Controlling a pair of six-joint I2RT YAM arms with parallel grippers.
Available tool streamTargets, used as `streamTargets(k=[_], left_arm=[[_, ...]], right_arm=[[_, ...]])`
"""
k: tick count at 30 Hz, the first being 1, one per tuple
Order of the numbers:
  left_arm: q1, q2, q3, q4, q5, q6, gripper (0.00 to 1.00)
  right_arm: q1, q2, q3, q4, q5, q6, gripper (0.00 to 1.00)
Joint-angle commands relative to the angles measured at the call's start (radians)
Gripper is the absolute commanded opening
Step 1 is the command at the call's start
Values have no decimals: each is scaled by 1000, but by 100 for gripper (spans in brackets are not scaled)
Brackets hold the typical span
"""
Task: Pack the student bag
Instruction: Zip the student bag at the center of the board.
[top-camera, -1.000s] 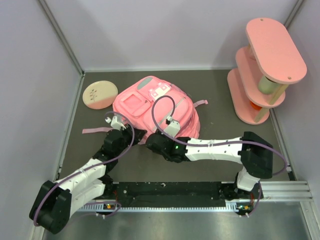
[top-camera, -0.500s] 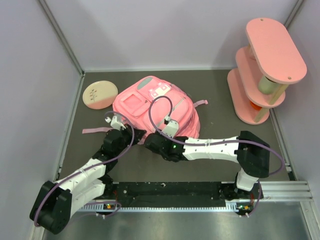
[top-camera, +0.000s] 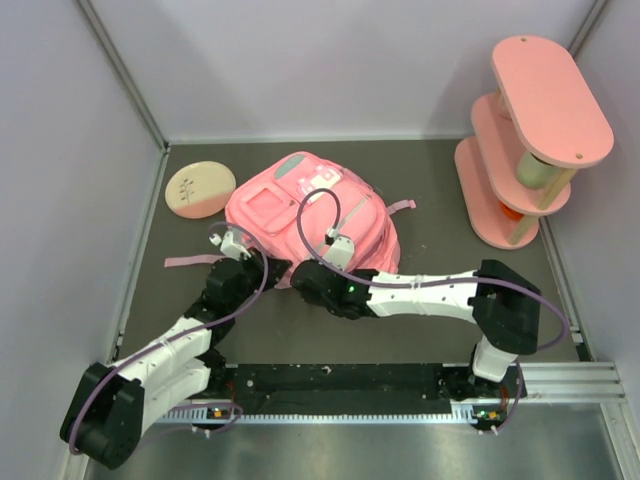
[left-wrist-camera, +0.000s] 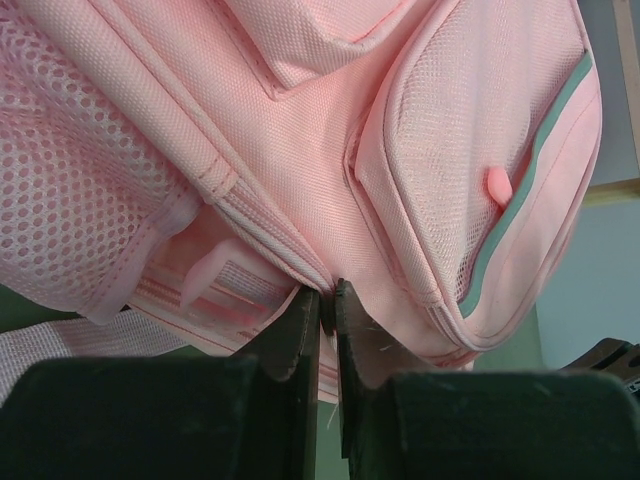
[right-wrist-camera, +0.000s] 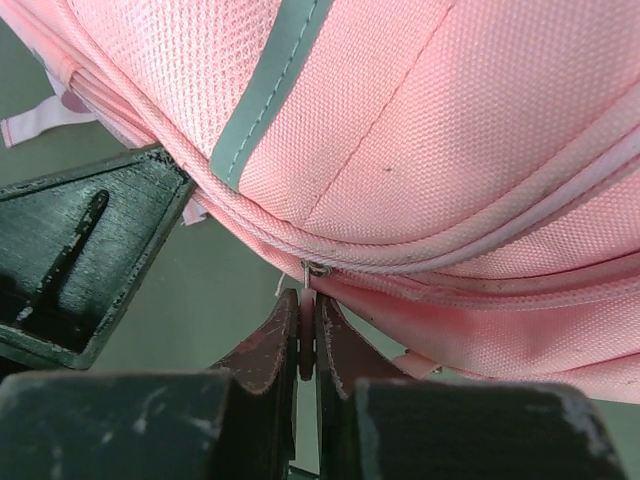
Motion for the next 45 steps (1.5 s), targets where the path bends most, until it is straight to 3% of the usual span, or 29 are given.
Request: streamTargets(k=[1,10,18,24,32,37,45], left_arm=[[11,-23,6,18,8,38,0],[22,-101,32,-97,-55,109,0],[53,-124,35,-148,-66,138,0],[73,-83,52,-132,-18,163,0],[90,4,141,-83,187,314,0],[90,188,378,-146,439,474,0],[90,440,621,-241,525,578,0]], right_arm=[[-9,-61,-26,60,1,-90,0],[-29,-223,-173,49,1,-430,0],[-101,-418,-353,49,-73,-527,0],[-129,-478,-417,56,-99,-607,0],[-129,-538,-466,75,-171,-665,0],[-56,-563,-515,151,-189,-650,0],[63,-437,-449,218,-127,-550,0]])
